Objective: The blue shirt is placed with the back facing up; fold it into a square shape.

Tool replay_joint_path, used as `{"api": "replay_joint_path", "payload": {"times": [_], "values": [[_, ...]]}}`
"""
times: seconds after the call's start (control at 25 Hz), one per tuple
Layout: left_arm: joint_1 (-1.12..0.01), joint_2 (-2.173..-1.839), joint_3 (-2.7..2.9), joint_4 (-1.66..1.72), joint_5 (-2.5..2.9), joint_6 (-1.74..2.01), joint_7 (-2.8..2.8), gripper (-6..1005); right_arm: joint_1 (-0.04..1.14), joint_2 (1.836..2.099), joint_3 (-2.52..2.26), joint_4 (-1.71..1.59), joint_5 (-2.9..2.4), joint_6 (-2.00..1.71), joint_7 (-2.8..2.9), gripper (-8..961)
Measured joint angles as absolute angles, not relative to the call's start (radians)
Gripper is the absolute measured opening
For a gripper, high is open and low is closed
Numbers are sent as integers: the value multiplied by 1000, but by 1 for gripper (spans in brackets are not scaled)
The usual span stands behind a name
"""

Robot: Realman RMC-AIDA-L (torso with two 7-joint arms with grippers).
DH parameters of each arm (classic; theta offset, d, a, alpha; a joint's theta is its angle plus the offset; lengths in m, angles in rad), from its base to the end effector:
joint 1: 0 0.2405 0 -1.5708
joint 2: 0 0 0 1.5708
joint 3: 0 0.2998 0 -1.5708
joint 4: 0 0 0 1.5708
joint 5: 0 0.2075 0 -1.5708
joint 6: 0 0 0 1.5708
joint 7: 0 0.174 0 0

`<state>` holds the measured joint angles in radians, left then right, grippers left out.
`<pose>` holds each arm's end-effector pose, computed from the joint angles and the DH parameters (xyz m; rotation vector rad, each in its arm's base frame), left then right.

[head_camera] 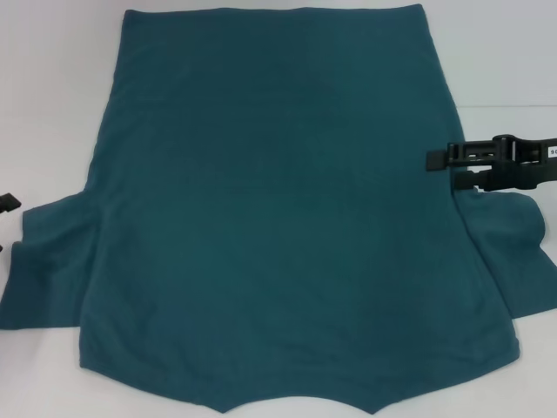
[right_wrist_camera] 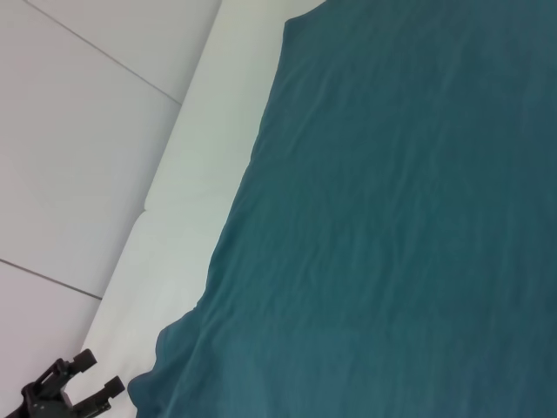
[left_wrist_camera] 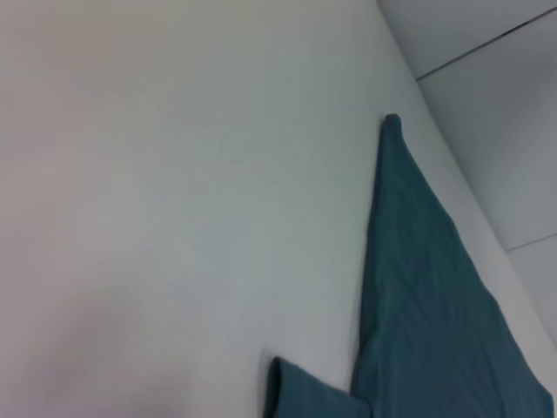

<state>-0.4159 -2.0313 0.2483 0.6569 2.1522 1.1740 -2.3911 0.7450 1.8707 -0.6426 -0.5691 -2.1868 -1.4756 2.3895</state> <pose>-0.4310 0.3588 0.0422 -1.3654 -1.9357 -0.9177 0.2774 0.4395 0.0272 -2.3033 1.7497 0.5486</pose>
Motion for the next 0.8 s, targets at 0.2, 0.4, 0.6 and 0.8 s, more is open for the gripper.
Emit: {"api": "replay_joint_path", "payload": {"times": [0.2,0.4,0.6,0.8], "values": [[-420,-2030,253,637,2152,1163,-2359,935,740,1871,-636,-569,-2186,-1471,2390,945],[-420,-2032,259,615,2152,1139,-2342,935,738,1870,-635,-569,-2186,-1470,2390,945],[-419,-2033,268,599,2152,1129,-2330,935,736,1870,-635,-569,-2186,-1469,2390,945],[-426,-2035,291,591,2152,1132,-2322,935,736,1870,-634,-569,-2186,-1467,2390,945]]}}
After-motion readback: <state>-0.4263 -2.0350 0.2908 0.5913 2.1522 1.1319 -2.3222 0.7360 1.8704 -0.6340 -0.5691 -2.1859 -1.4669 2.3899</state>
